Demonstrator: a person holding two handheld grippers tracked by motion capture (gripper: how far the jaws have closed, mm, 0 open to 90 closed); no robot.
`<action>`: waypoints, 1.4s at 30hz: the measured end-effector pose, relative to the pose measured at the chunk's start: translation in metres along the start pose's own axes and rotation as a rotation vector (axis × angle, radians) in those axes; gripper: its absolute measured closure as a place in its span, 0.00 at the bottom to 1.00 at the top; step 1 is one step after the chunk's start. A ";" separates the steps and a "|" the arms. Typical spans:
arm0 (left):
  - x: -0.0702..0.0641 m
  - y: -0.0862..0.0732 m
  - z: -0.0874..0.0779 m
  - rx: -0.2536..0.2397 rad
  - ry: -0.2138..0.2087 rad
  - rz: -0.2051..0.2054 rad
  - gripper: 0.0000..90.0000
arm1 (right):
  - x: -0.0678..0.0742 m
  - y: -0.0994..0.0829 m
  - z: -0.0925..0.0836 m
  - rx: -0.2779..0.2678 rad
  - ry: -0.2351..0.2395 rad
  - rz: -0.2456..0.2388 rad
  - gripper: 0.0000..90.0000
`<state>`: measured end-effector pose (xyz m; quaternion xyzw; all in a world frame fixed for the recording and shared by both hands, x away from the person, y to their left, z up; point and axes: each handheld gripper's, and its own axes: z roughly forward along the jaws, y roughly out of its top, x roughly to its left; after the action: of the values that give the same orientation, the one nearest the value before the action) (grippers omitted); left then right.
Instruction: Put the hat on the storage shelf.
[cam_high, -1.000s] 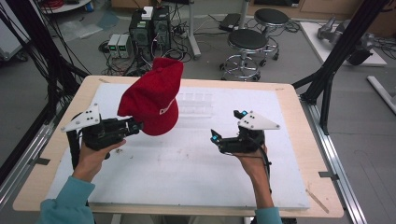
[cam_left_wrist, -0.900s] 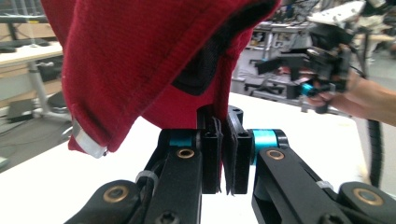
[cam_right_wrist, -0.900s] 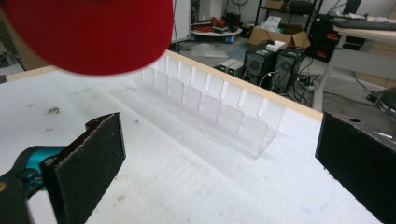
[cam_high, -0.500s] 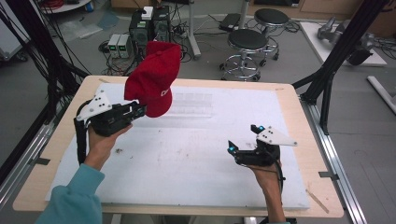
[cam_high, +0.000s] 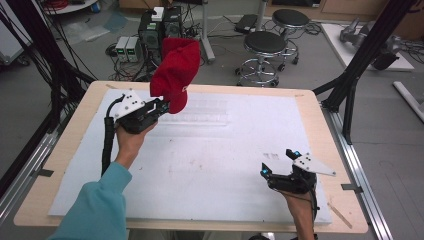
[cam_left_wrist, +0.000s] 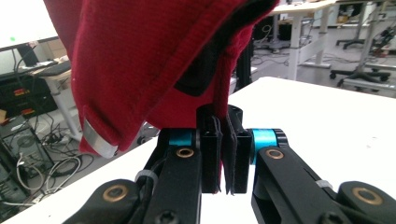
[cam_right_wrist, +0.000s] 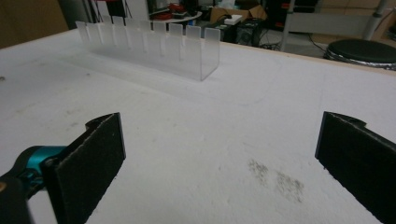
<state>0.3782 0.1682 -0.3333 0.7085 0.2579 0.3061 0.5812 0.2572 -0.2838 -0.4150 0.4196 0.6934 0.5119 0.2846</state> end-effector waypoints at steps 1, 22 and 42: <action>0.000 -0.001 0.003 0.003 0.009 0.003 0.96 | -0.001 -0.003 -0.001 -0.003 -0.001 0.015 0.00; -0.010 -0.020 0.042 0.084 0.102 0.025 0.96 | -0.005 -0.032 0.006 -0.044 -0.043 0.029 0.00; -0.020 -0.032 0.051 0.120 0.135 0.006 0.96 | -0.005 -0.033 0.007 -0.087 -0.074 0.028 0.00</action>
<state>0.4022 0.1260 -0.3749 0.7205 0.3125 0.3390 0.5180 0.2556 -0.2887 -0.4483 0.4351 0.6537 0.5297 0.3207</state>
